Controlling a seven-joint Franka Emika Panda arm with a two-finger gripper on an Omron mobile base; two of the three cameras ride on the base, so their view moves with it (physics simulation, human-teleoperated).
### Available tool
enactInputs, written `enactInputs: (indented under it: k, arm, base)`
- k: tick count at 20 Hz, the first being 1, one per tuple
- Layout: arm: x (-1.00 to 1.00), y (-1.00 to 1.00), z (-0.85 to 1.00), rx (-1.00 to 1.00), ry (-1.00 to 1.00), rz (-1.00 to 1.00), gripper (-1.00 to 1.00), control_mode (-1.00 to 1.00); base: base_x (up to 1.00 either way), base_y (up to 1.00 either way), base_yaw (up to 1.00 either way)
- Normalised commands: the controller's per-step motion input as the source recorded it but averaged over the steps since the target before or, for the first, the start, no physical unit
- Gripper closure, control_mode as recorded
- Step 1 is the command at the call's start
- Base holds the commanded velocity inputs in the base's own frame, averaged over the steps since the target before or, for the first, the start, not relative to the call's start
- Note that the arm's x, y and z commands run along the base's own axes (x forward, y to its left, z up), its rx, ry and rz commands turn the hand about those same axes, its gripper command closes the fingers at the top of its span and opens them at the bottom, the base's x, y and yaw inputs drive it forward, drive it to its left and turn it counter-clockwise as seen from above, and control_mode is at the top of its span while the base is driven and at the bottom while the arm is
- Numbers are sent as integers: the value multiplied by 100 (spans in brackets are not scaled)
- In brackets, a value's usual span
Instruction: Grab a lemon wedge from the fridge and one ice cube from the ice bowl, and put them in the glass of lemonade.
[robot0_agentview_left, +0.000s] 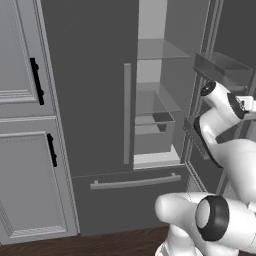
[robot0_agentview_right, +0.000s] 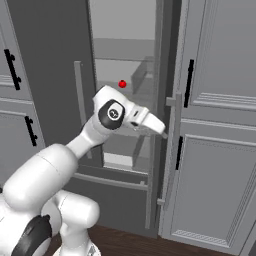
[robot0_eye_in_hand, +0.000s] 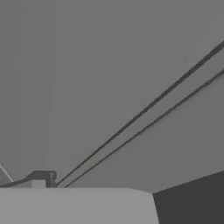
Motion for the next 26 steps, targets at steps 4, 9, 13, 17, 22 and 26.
enactInputs:
  k: [4, 9, 13, 17, 22, 26]
  arm:
    - [0, -91, 0, 9, -28, -9, -100, -100]
    - [-10, -44, 16, 8, -26, -3, -100, -100]
    - [-32, 11, 75, 0, -20, 0, -100, -100]
    - [0, 54, 65, 0, -14, 13, -100, -100]
    - [-37, 83, 37, 0, -8, 26, -100, -100]
    - [-49, 94, 26, 0, -15, 25, -100, -100]
  base:
    - [0, 0, 0]
    - [0, 0, 0]
    - [0, 0, 0]
    - [0, 0, 0]
    - [0, 0, 0]
    - [0, 0, 0]
